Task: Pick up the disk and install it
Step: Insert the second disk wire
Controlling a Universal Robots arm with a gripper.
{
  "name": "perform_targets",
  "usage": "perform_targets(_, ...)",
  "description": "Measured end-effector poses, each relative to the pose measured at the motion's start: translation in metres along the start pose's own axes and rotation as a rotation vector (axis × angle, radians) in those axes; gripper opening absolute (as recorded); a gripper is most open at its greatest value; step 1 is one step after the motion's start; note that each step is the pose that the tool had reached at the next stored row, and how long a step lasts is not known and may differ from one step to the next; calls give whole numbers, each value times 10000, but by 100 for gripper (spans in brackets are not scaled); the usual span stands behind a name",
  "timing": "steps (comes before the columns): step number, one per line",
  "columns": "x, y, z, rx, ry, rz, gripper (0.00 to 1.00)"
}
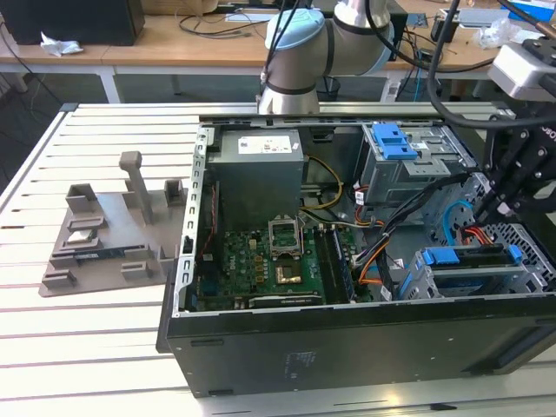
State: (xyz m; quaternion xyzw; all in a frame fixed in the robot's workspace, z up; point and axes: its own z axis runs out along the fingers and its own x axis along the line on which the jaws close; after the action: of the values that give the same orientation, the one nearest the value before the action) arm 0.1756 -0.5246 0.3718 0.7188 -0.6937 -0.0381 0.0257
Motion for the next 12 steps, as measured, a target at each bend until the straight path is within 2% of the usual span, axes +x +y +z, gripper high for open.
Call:
perform_targets(4,69,-5,95,-2,1,-16,16)
perform_targets(6,126,-9,159,-3,4,-48,16)
perform_targets(12,146,-10,198,-5,12,-126,16)
